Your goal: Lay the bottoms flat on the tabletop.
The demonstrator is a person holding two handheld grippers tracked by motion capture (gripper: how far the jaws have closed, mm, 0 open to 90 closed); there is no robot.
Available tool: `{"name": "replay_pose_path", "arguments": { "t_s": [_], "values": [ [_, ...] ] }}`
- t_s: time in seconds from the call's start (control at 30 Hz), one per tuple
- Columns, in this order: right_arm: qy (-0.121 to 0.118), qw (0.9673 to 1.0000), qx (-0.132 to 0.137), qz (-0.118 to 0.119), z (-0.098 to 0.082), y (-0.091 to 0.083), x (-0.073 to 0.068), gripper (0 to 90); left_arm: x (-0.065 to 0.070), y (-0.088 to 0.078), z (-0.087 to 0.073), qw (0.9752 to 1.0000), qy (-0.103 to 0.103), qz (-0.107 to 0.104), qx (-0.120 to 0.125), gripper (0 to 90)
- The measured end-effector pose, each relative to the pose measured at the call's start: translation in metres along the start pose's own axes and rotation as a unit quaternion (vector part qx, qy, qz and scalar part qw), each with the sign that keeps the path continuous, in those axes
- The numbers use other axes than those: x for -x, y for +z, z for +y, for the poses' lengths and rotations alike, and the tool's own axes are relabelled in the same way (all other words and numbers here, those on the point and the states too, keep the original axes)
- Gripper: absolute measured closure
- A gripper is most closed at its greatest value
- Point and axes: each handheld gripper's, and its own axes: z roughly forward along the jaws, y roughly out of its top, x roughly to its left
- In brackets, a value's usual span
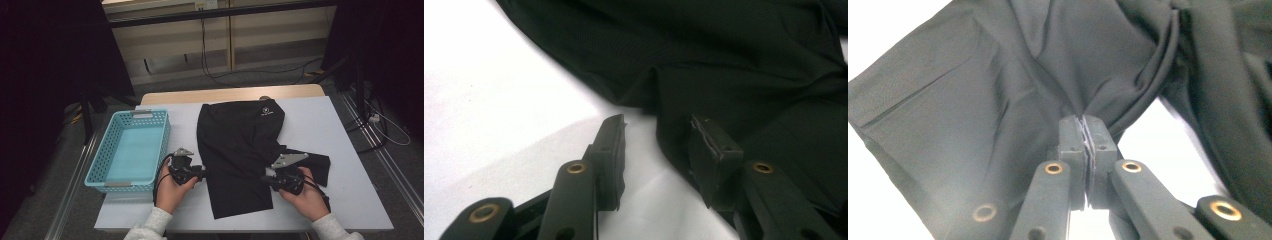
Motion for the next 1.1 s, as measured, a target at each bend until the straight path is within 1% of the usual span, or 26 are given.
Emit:
{"name": "replay_pose_path", "arguments": {
  "t_s": [0.1,0.2,0.23,0.27,0.3,0.33,0.43,0.5,0.57,0.63,0.67,0.7,0.73,0.77,0.83,0.87,0.9,1.0,1.1],
  "values": [
    [0.004,1.0,-0.005,0.002,-0.005,-0.005,0.004,89.0,0.0,0.0,0.0,1.0,-0.001,-0.001,-0.001,60.6],
    [0.006,0.9999,-0.013,0.01,-0.008,-0.005,0.004,88.9,0.001,0.0,0.0,1.0,-0.002,-0.003,-0.005,61.2],
    [0.003,0.9997,-0.019,0.011,-0.007,-0.005,0.002,88.6,0.001,0.0,0.0,1.0,-0.004,-0.004,-0.004,61.2],
    [-0.003,0.9998,-0.02,0.009,-0.006,-0.004,0.0,87.8,0.001,0.0,0.0,1.0,-0.004,-0.005,-0.004,61.2],
    [-0.009,0.9998,-0.017,0.008,-0.005,-0.003,-0.001,87.2,0.001,0.0,0.001,1.0,-0.003,-0.006,-0.006,61.2],
    [-0.012,0.9998,-0.015,0.011,-0.004,-0.003,-0.002,87.4,0.001,0.0,0.001,0.9999,-0.006,-0.009,-0.006,61.2],
    [-0.015,0.9995,-0.018,0.023,-0.004,0.0,-0.004,87.9,0.0,0.0,0.001,0.9998,-0.017,-0.012,-0.003,60.5],
    [-0.014,0.9994,-0.016,0.026,-0.004,0.001,-0.005,87.5,0.0,0.0,0.001,0.9998,-0.017,-0.014,-0.005,60.1],
    [-0.016,0.9996,-0.013,0.018,-0.004,0.001,-0.005,84.0,0.002,0.001,0.001,0.9997,-0.017,-0.017,-0.007,60.2],
    [-0.01,0.9996,-0.01,0.023,-0.004,0.002,-0.004,82.3,0.005,0.002,0.001,0.9998,-0.013,-0.016,-0.007,61.8],
    [-0.01,0.9997,-0.006,0.023,-0.004,0.002,-0.004,80.4,0.006,0.003,0.001,0.9997,-0.013,-0.019,-0.007,62.9],
    [-0.009,0.9997,-0.002,0.021,-0.004,0.001,-0.004,77.7,0.007,0.003,0.001,0.9997,-0.011,-0.02,-0.012,64.2],
    [-0.01,0.9998,0.005,0.019,-0.003,0.0,-0.004,74.4,0.008,0.004,0.001,0.9997,-0.01,-0.019,-0.011,66.5],
    [-0.01,0.9998,0.014,0.013,-0.002,-0.001,-0.005,71.0,0.008,0.004,0.001,0.9995,-0.011,-0.024,-0.015,68.6],
    [-0.006,0.9996,0.027,0.0,0.0,-0.003,-0.004,64.6,0.01,0.006,0.001,0.9993,-0.014,-0.027,-0.019,73.2],
    [-0.003,0.9994,0.032,-0.01,0.001,-0.003,-0.004,63.0,0.011,0.006,0.001,0.9991,-0.015,-0.032,-0.025,75.4],
    [-0.002,0.9992,0.037,-0.017,0.001,-0.003,-0.003,62.8,0.013,0.007,0.001,0.999,-0.016,-0.032,-0.027,79.0],
    [0.003,0.9988,0.041,-0.026,0.002,-0.001,-0.002,61.4,0.014,0.009,0.001,0.9984,-0.028,-0.038,-0.03,85.9],
    [0.003,0.9988,0.04,-0.027,0.003,0.0,-0.002,60.8,0.014,0.008,0.001,0.9976,-0.036,-0.045,-0.038,88.5]
  ]
}}
